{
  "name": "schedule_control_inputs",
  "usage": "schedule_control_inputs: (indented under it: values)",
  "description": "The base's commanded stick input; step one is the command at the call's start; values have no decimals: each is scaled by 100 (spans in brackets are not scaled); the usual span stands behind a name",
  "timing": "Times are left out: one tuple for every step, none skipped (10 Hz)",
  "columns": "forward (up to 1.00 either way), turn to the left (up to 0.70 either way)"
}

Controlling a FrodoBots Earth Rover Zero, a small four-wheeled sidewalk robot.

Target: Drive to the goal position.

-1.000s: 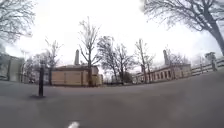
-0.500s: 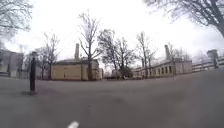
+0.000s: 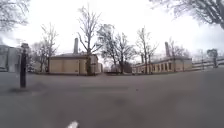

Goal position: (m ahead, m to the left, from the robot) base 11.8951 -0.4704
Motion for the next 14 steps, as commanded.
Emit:
schedule_control_inputs:
  values:
    - [100,0]
    - [100,0]
    - [100,0]
    - [100,0]
    - [100,0]
    - [100,0]
    - [100,0]
    - [100,0]
    - [100,0]
    - [100,0]
    - [100,0]
    - [100,0]
    - [100,0]
    - [100,0]
